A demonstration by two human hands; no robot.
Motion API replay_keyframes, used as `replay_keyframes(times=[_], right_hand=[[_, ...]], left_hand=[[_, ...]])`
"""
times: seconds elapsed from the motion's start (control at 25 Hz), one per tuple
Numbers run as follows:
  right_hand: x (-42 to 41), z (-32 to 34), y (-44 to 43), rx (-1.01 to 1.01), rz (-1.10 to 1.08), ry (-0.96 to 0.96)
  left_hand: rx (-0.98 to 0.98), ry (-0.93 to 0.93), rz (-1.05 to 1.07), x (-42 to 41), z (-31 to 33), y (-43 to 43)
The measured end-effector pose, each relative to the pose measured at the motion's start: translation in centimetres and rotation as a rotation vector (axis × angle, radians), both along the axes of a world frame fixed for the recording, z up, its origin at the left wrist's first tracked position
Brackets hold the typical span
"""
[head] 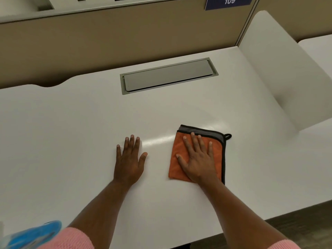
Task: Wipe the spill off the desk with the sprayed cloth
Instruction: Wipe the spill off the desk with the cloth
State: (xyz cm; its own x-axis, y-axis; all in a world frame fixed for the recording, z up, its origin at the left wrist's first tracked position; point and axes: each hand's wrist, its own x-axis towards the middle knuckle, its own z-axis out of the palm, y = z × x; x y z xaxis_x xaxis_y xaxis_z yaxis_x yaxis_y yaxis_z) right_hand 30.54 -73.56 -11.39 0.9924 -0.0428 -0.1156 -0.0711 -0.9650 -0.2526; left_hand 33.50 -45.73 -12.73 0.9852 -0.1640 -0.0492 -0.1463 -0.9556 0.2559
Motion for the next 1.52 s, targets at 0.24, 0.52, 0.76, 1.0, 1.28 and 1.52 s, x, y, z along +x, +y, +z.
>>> replay_keyframes(times=[0.24,0.52,0.76,1.0,1.28,1.52], right_hand=[[5.0,-0.2,-0.5,-0.002,-0.023,-0.002],[10.5,-0.1,1.3,0.002,-0.006,-0.001],[14.5,-0.3,4.5,0.006,0.028,0.01],[15.6,-0.3,8.6,0.016,0.11,0.016],[14.3,-0.8,16.1,0.014,0.29,0.039],[11.9,-0.6,23.0,0.038,0.428,0.058]], left_hand=[[0.011,-0.013,0.083,2.7,0.4,2.3],[-0.011,0.003,0.083,4.7,-0.4,3.3],[-0.075,-0.02,0.084,4.8,-1.0,3.6],[-0.174,-0.035,0.102,4.9,-1.0,4.0],[-0.21,-0.045,0.175,4.6,0.2,6.8],[-0.062,0.015,0.366,1.6,0.0,14.3]])
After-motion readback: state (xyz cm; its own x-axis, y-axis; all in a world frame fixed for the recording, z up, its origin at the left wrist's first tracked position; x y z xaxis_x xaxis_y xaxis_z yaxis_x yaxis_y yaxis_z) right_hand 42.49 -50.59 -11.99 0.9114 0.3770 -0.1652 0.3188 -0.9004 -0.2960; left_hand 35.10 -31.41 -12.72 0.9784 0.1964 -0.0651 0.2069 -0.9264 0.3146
